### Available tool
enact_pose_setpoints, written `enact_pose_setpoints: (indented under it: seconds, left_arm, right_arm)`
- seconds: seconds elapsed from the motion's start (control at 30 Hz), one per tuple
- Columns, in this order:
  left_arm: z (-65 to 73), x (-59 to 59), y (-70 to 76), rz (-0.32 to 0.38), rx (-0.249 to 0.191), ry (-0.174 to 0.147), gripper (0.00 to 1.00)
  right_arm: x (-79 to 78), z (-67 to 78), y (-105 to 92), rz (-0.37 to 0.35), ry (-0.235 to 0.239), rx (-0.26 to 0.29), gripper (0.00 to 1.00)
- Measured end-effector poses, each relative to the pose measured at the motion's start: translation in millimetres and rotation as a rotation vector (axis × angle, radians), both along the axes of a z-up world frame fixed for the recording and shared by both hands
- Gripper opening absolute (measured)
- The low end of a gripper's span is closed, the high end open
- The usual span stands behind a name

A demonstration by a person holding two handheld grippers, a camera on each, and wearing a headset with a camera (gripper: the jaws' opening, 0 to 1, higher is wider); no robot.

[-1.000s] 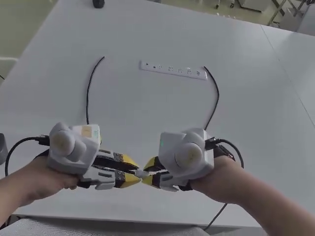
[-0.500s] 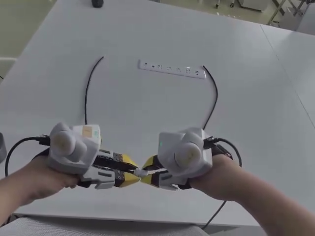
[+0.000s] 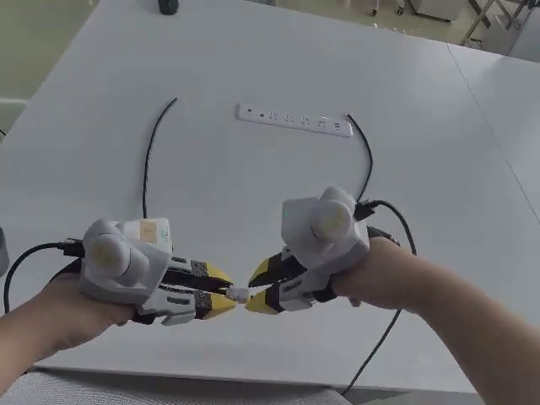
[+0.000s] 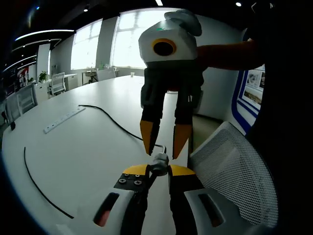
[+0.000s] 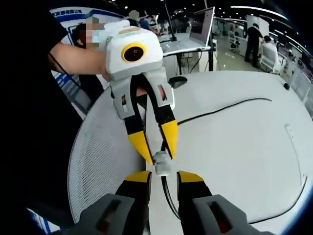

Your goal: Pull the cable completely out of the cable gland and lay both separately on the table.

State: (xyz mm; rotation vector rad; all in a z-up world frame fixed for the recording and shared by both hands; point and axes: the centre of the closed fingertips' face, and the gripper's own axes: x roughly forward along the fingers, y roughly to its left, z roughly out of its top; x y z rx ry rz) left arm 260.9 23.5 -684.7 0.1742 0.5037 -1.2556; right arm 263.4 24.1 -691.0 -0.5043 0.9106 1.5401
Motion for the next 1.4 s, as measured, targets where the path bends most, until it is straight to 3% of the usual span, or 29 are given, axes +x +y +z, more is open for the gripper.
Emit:
enact_pose_setpoints:
  seconds: [0.07, 0.17, 0.2, 0.33, 0.43, 0.53, 0.6, 0.7, 0.8, 1.0, 1.27, 1.3, 1.4]
  left_arm:
    - [0.8, 0.0, -2.0, -0.006, 0.005, -0.015, 0.16]
    - [0.1, -1.2, -4.0, -0.015, 0.023, -0.029, 0.16]
    - [0.0, -1.5, -4.2, -0.016, 0.024, -0.032, 0.16]
    - [0.0, -3.2, -5.5, -0.028, 0.037, -0.051, 0.16]
    - [1.8, -3.7, -7.1, -0.037, 0.037, -0.059, 0.16]
    - [1.7, -2.5, -8.4, -0.039, 0.040, -0.068, 0.16]
    - [2.0, -2.6, -9.4, -0.043, 0.043, -0.072, 0.16]
    - [2.3, -3.0, -10.1, -0.052, 0.049, -0.077, 0.16]
    - [1.5, -3.9, -11.6, -0.062, 0.060, -0.080, 0.16]
    - [0.5, -4.1, -14.9, -0.064, 0.074, -0.073, 0.16]
    - [0.0, 0.9, -12.0, -0.037, 0.084, -0.065, 0.15]
    - [-0.1, 4.8, -10.2, -0.020, 0.088, -0.067, 0.15]
    - [1.2, 5.0, -11.4, -0.022, 0.070, -0.050, 0.15]
  right_arm:
    - [-4.9, -0.5, -1.7, 0.015, 0.091, -0.012, 0.23]
    - [-5.9, -0.9, -2.1, 0.069, 0.127, -0.011, 0.19]
    - [-12.2, 1.1, -2.3, 0.072, 0.187, -0.013, 0.19]
    - [-11.6, -0.3, -1.7, 0.084, 0.234, -0.010, 0.18]
    - [-7.9, -4.1, -3.7, 0.095, 0.234, -0.024, 0.14]
    - [-9.4, -2.7, -4.0, 0.086, 0.297, -0.011, 0.11]
    - [-8.9, -3.7, -4.7, 0.091, 0.295, -0.010, 0.11]
    - [-13.2, -3.6, -5.6, 0.088, 0.349, -0.004, 0.09]
    - [-13.8, -5.2, -6.4, 0.084, 0.366, 0.003, 0.09]
    - [-17.9, -5.6, -6.3, 0.098, 0.361, 0.009, 0.09]
    - [-12.1, -4.3, -4.2, 0.128, 0.257, -0.006, 0.06]
    - [-4.6, -4.0, -1.8, 0.131, 0.185, -0.005, 0.06]
    - [-9.4, -2.0, -4.4, 0.163, 0.142, -0.044, 0.05]
